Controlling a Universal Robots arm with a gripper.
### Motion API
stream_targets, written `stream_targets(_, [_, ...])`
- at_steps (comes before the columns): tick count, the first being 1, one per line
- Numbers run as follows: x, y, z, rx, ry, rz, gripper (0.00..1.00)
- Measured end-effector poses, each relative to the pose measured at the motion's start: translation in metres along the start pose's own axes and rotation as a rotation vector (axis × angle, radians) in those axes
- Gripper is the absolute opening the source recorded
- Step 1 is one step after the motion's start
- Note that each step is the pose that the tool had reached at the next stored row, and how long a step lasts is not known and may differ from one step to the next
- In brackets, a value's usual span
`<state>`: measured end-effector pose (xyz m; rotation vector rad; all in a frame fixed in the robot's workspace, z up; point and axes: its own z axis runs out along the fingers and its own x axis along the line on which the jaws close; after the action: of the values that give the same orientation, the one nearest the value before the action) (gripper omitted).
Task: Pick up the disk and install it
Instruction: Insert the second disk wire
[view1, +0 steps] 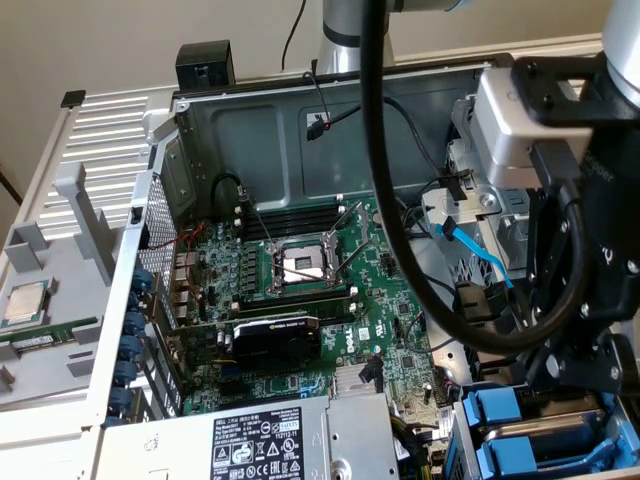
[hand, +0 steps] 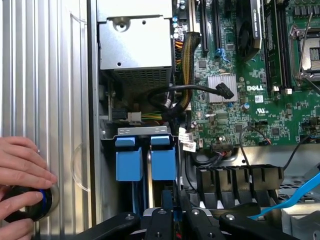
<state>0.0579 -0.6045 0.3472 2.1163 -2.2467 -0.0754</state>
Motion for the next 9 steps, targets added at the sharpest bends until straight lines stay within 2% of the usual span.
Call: stream_targets(9, [0.0001,-0.0004,0.0011,0.0000,0.0000,0.000,0.16])
